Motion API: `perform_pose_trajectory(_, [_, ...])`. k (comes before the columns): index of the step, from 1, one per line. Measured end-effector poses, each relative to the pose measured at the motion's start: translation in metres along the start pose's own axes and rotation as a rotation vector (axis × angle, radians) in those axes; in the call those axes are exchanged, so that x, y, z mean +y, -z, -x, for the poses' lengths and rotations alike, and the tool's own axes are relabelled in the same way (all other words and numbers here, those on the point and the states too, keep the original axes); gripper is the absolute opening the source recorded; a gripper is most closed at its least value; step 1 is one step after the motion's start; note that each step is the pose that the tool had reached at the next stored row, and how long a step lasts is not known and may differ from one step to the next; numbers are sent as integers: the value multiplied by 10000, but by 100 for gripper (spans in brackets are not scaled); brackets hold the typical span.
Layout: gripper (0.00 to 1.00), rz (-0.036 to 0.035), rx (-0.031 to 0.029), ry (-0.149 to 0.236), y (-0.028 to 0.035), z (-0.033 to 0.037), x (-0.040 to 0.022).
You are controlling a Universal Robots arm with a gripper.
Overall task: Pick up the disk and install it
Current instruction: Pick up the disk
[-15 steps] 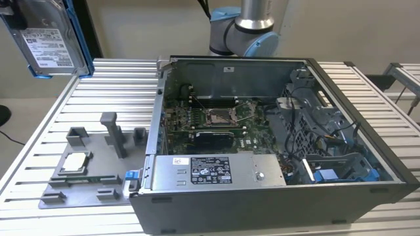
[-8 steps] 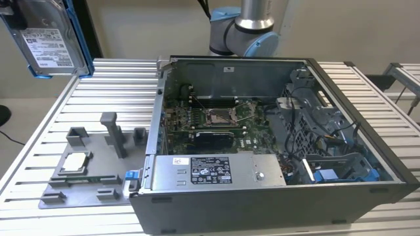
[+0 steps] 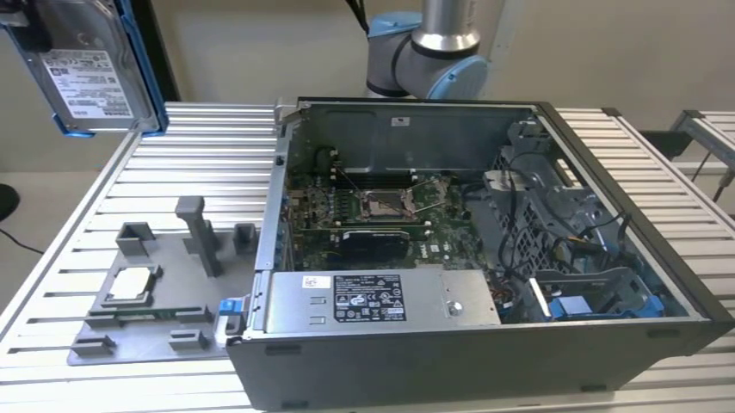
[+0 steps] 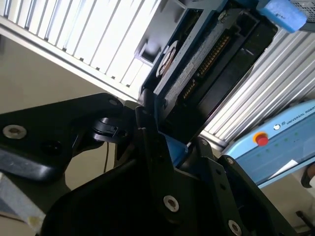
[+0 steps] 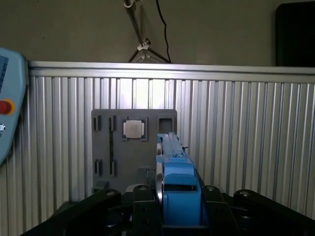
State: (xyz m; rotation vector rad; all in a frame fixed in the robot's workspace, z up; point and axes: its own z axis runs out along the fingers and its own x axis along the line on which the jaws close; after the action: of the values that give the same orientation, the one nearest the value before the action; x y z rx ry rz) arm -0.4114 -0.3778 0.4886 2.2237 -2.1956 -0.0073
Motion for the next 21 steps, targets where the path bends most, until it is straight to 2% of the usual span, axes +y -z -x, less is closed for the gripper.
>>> perform_pose_trajectory(5, [0, -3, 0, 0, 1, -1, -79])
perform_pose_trajectory(10, [0, -2, -1, 0, 2, -2, -183])
perform_pose_trajectory(21, [0, -2, 0, 0, 7, -6, -484])
